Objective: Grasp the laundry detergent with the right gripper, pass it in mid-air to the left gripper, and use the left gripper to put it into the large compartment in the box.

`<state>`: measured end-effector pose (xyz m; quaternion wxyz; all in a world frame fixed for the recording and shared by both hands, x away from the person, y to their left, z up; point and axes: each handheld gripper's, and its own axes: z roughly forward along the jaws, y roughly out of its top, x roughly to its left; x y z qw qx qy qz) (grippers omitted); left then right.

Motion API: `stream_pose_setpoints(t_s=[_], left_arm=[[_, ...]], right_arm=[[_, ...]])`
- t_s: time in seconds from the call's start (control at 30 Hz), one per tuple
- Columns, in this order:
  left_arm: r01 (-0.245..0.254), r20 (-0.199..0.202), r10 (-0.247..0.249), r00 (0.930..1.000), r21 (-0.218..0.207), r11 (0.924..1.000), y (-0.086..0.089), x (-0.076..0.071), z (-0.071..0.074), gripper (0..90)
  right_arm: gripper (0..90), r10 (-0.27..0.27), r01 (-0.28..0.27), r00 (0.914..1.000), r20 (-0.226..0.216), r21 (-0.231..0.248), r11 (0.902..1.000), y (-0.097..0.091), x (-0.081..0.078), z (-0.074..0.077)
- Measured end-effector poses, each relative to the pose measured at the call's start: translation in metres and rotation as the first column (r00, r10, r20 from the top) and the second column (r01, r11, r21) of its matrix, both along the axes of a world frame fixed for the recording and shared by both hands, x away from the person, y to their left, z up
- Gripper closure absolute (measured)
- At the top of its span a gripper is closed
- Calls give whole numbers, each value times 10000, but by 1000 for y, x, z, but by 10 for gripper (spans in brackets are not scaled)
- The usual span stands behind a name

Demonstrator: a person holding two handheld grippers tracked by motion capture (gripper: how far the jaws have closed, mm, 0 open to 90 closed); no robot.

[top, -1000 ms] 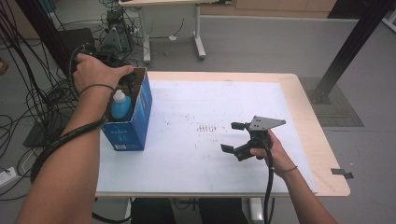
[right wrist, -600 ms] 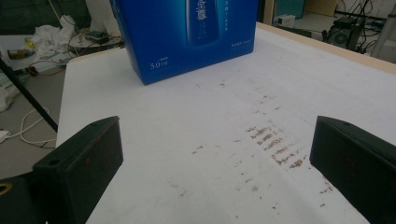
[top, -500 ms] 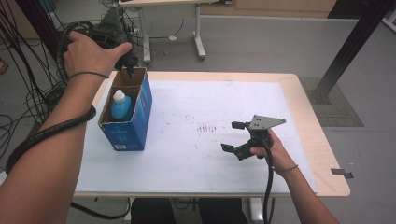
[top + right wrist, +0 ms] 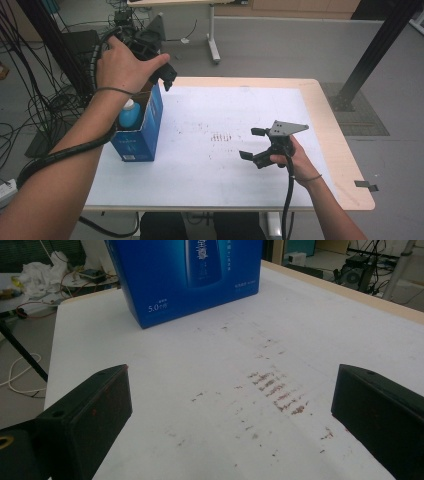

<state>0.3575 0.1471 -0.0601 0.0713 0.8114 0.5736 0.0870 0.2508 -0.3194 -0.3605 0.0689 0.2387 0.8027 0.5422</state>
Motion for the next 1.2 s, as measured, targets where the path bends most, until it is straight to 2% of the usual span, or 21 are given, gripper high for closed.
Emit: stream_pose_setpoints(t_s=[0.03, 0.1, 0.23, 0.3, 0.4, 0.47, 0.53, 0.57, 0.6, 0.67, 0.7, 0.73, 0.77, 0.8, 0.9, 1.03, 1.07, 1.17, 1.2], left_arm=[[427, -84, -428, 9990, -146, 9990, -7, 0, -2, 51], [528, -38, -529, 9986, -110, 9985, -13, -2, -4, 52], [1149, -121, -1152, 9933, -269, 9930, -29, -7, -14, 49], [1514, -207, -1523, 9881, -400, 9877, -42, -12, -28, 50], [1706, -145, -1715, 9851, -518, 9840, -48, -16, -36, 45], [2035, -328, -2059, 9780, -634, 9770, -56, -17, -48, 50], [2168, -396, -2190, 9749, -532, 9748, -65, -20, -57, 49], [2338, -443, -2374, 9704, -727, 9696, -69, -22, -68, 50], [2338, -443, -2374, 9704, -727, 9696, -69, -22, -68, 50], [2465, -430, -2498, 9673, -708, 9666, -75, -27, -77, 49], [2571, -405, -2617, 9643, -937, 9618, -76, -30, -87, 51], [2571, -405, -2617, 9643, -937, 9618, -76, -30, -87, 55], [2580, -354, -2613, 9646, -767, 9631, -82, -36, -98, 49], [2580, -354, -2613, 9646, -767, 9631, -82, -36, -98, 51], [2595, -679, -2661, 9615, -928, 9613, -87, -38, -118, 52], [2629, -777, -2710, 9594, -1004, 9596, -91, -44, -142, 51], [2629, -777, -2710, 9594, -1004, 9596, -91, -44, -142, 51], [2597, -1085, -2719, 9562, -1145, 9589, -94, -44, -158, 53], [2597, -1085, -2719, 9562, -1145, 9589, -94, -44, -158, 53]], right_arm=[[27, -52, 52, 10000, 40, -19, 10000, -1, 0, 1], [27, -91, 91, 9999, 45, -64, 9999, -2, 0, 2], [33, -325, 326, 9995, 56, -165, 9993, -4, -2, 5], [34, -428, 429, 9991, 64, -274, 9987, -5, -2, 8], [34, -566, 568, 9984, 53, -406, 9976, -8, -1, 12], [34, -651, 652, 9979, 38, -439, 9969, -9, -1, 14], [34, -807, 810, 9967, 64, -516, 9954, -12, -2, 17], [33, -836, 837, 9965, 37, -502, 9952, -13, -2, 18], [33, -836, 837, 9965, 37, -502, 9952, -13, -2, 18], [33, -1048, 1050, 9945, 69, -561, 9929, -15, -4, 21], [33, -1125, 1128, 9936, 73, -584, 9919, -18, -3, 22], [33, -1221, 1223, 9925, 61, -644, 9904, -18, -4, 23], [33, -1260, 1260, 9920, 40, -666, 9898, -19, -3, 24], [33, -1308, 1307, 9914, 20, -668, 9892, -20, -3, 25], [33, -1411, 1405, 9900, -40, -702, 9876, -22, -3, 26], [33, -1652, 1644, 9863, -38, -752, 9835, -24, -4, 29], [33, -1652, 1644, 9863, -38, -752, 9835, -24, -4, 29], [33, -1845, 1830, 9828, -125, -794, 9799, -25, -4, 30], [33, -1845, 1830, 9828, -125, -794, 9799, -25, -4, 30]])
